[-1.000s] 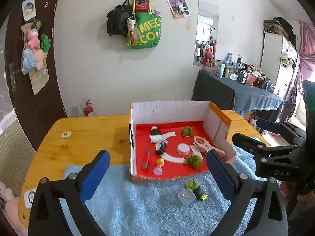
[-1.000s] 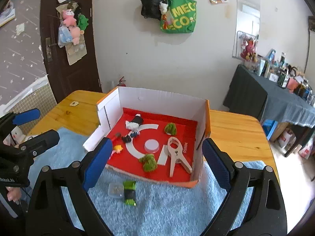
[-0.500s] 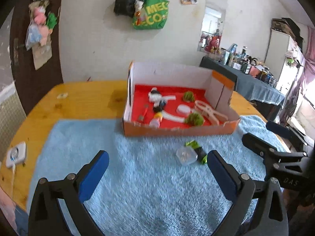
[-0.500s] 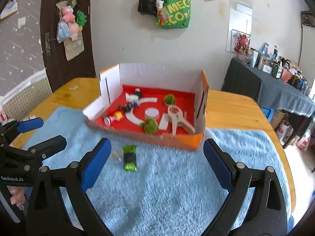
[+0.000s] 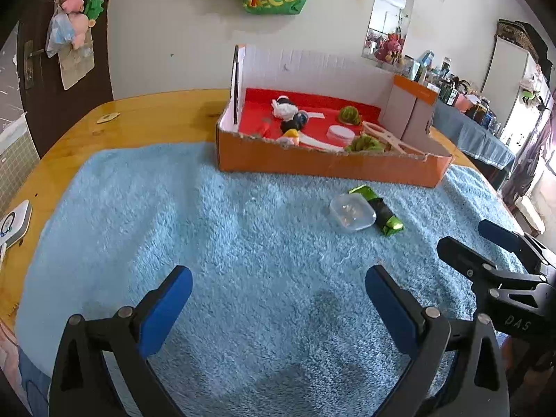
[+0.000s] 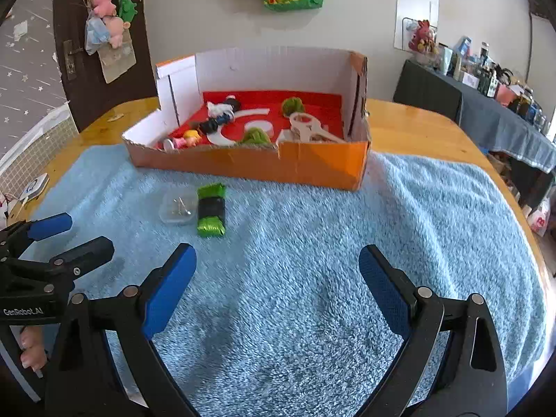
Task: Organize objects
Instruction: 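Withdraw both tools from the box back over the towel, then grasp the clear plastic container with the left tool while the right tool grasps the green-and-black packet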
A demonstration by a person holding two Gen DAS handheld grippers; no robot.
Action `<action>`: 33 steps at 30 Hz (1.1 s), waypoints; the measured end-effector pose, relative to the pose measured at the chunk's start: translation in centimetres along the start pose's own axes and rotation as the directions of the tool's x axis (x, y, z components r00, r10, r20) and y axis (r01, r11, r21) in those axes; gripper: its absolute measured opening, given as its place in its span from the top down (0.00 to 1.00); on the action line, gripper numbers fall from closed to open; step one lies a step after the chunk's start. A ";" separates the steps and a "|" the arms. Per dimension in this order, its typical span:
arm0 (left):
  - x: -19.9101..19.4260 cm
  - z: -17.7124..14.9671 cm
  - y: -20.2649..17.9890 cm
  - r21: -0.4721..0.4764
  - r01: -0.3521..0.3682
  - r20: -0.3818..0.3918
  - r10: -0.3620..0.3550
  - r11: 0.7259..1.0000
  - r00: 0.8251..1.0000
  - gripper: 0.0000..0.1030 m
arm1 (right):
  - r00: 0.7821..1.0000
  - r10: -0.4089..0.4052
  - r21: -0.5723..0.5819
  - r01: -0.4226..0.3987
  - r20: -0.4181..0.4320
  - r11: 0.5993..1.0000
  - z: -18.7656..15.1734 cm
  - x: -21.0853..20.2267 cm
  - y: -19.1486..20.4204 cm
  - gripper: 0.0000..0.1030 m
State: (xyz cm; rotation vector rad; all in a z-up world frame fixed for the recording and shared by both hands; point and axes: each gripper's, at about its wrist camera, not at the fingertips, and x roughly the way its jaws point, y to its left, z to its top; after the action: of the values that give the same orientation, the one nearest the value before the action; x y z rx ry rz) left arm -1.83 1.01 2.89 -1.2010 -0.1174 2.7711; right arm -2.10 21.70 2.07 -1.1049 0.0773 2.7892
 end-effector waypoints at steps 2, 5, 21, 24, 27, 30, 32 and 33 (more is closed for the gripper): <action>0.1 -0.1 0.0 -0.002 0.001 -0.004 -0.001 1.000 1.000 0.01 | 1.000 0.005 0.005 -0.005 -0.008 1.000 -0.1 0.2 -0.1 0.07; 0.2 0.0 -0.1 0.001 -0.001 -0.007 0.001 1.000 1.000 0.01 | 1.000 0.003 0.002 -0.003 -0.018 1.000 -0.3 0.5 -0.2 0.07; 1.3 1.2 0.7 0.013 -0.001 -0.034 0.002 1.000 0.999 0.01 | 0.992 0.046 -0.093 -0.057 -0.116 0.994 1.9 4.0 1.6 0.07; 1.6 1.7 1.1 0.020 0.010 -0.048 -0.009 1.000 0.999 0.01 | 0.986 0.067 -0.123 -0.086 -0.151 0.989 2.6 5.0 2.3 0.07; 2.1 2.0 1.1 0.041 0.024 -0.070 -0.021 0.999 0.997 0.01 | 0.984 0.055 -0.151 -0.081 -0.170 0.985 2.9 6.0 2.9 0.07; 2.7 2.6 0.8 0.064 0.052 -0.092 -0.047 0.997 0.995 0.01 | 0.983 0.032 -0.164 -0.062 -0.180 0.984 3.2 6.4 2.5 0.07; 3.1 3.1 0.4 0.083 0.072 -0.101 -0.064 0.994 0.993 0.01 | 0.982 0.021 -0.152 -0.051 -0.187 0.987 3.4 6.6 1.5 0.07; 3.3 3.3 0.2 0.092 0.079 -0.103 -0.070 0.993 0.992 0.01 | 0.981 0.024 -0.141 -0.052 -0.191 0.989 3.6 6.6 0.9 0.07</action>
State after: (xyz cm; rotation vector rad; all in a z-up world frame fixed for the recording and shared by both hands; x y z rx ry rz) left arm -6.55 1.22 2.73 -1.2796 -0.0192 2.6156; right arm -9.43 21.93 0.10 -1.4151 -0.0881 2.7523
